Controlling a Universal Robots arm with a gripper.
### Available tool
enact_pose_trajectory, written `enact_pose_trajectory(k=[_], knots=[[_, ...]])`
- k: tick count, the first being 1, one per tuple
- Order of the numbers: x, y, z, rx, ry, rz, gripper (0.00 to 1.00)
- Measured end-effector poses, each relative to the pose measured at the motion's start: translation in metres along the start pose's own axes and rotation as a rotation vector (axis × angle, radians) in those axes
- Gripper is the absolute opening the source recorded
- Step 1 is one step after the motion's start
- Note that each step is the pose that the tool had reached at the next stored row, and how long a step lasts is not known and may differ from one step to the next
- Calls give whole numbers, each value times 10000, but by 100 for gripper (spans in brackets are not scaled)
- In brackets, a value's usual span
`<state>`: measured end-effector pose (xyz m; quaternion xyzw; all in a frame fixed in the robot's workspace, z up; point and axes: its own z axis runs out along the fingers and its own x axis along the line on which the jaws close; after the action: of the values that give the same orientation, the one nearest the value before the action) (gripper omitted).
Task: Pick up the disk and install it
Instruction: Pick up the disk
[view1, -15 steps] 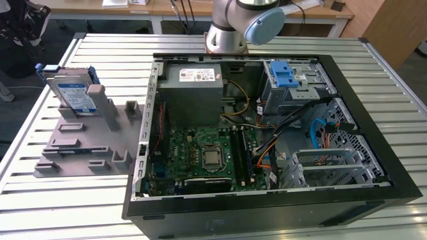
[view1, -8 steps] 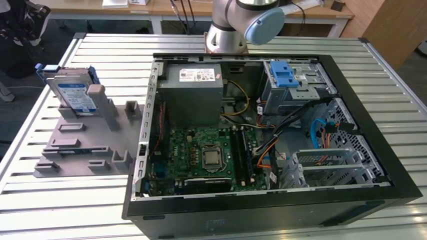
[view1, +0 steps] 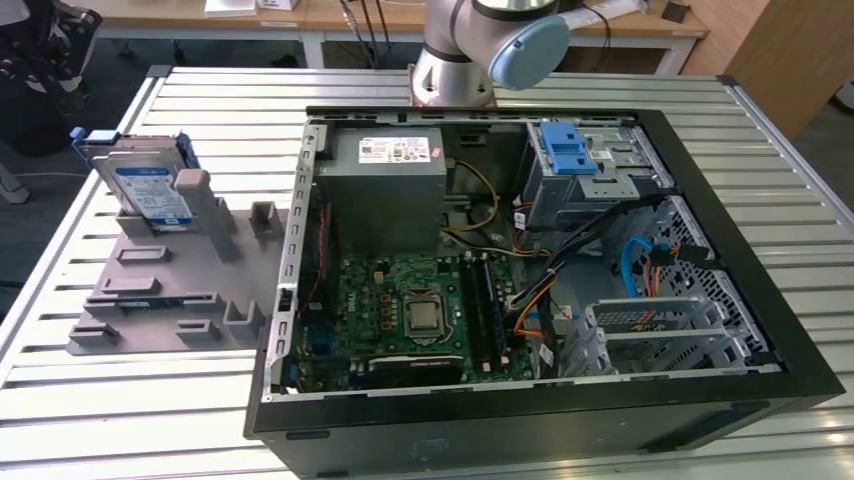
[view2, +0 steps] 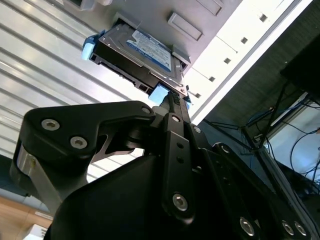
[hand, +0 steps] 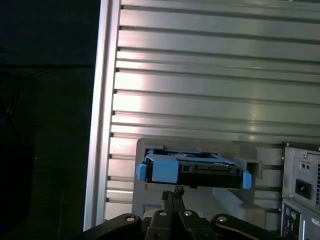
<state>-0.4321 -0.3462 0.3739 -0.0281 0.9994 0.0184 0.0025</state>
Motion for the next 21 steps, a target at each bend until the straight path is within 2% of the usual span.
enact_pose_trajectory(k=[21], knots=[[0,0,0,-10,56,-1528,11]])
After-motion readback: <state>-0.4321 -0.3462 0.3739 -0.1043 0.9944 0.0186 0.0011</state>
